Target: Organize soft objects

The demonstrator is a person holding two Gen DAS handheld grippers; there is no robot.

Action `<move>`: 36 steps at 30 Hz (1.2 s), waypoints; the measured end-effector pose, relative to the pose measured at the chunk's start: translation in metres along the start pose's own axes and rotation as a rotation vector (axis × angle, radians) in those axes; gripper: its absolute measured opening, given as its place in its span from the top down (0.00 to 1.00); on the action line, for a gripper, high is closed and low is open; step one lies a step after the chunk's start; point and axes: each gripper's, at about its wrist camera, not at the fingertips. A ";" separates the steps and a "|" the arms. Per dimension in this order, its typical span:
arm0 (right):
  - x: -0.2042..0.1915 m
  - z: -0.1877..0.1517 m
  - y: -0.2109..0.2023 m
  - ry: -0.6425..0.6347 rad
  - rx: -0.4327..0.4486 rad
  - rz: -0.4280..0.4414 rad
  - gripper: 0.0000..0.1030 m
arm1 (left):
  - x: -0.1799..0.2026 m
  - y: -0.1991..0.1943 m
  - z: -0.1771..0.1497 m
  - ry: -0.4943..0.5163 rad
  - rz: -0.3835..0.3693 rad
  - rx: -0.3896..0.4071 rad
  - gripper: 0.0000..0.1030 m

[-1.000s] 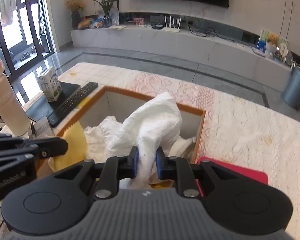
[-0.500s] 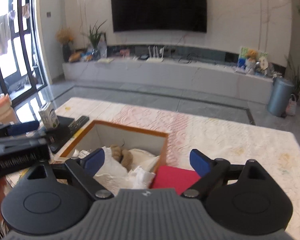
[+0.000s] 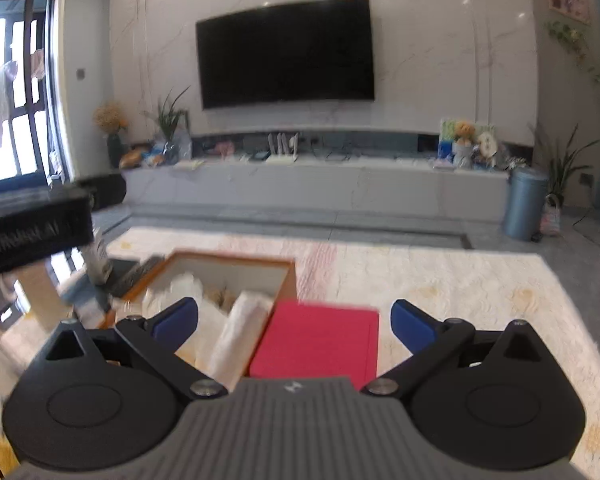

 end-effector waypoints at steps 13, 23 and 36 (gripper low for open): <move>0.032 -0.065 0.026 0.097 0.024 0.116 0.02 | 0.036 0.026 -0.063 0.071 -0.026 -0.046 0.05; 0.029 -0.074 0.032 -0.020 0.051 0.026 0.02 | 0.032 0.035 -0.086 0.037 -0.005 -0.095 0.05; 0.026 -0.077 0.034 -0.027 0.025 0.029 0.02 | 0.026 0.034 -0.090 0.002 -0.014 -0.130 0.05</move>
Point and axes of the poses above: each gripper's, at about its wrist camera, not at the fingertips, and y roughly the way its jaws point, x to its right, z to its top, and after that the axes turned 7 degrees about -x, right-handed
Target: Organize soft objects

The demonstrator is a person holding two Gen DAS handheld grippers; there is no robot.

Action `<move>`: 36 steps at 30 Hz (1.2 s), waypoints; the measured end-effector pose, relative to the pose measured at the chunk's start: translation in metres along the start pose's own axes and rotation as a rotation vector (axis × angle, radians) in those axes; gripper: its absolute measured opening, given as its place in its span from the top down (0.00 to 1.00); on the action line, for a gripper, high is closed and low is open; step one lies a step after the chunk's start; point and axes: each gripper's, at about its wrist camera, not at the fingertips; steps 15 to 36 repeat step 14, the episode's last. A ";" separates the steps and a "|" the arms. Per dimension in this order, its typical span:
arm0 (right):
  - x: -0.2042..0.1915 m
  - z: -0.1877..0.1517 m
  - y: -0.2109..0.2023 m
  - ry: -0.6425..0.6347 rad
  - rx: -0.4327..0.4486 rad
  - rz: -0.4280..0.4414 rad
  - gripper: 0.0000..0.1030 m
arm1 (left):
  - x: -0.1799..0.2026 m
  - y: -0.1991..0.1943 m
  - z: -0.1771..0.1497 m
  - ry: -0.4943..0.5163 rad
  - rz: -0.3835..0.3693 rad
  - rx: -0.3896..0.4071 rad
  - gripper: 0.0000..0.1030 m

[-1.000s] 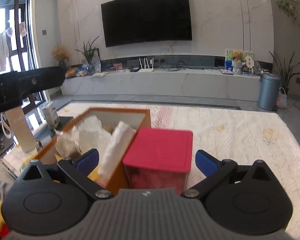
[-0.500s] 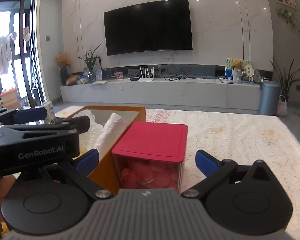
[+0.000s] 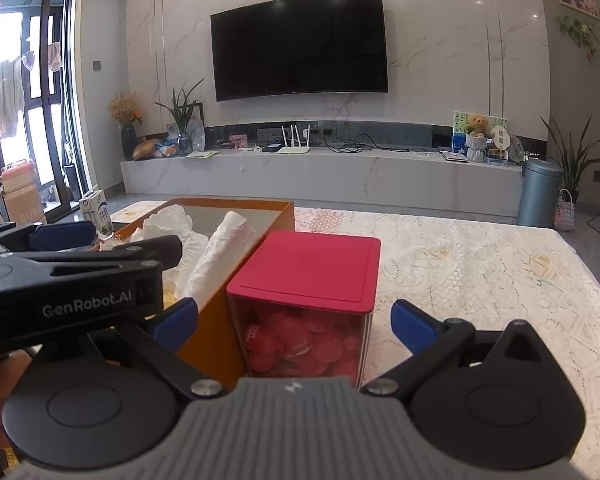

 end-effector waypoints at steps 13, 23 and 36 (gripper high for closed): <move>-0.002 0.000 0.002 0.003 -0.002 0.008 0.02 | -0.002 0.001 0.002 -0.002 -0.006 -0.002 0.05; -0.002 -0.001 0.002 0.002 -0.002 0.009 0.02 | -0.002 0.001 0.002 -0.004 -0.010 -0.008 0.05; -0.002 -0.001 0.002 0.002 -0.002 0.009 0.02 | -0.002 0.001 0.002 -0.004 -0.010 -0.008 0.05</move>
Point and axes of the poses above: each gripper's, at about its wrist camera, not at the fingertips, and y roughly the way its jaws point, x to its right, z to its top, and after that the axes turned 7 degrees about -x, right-handed
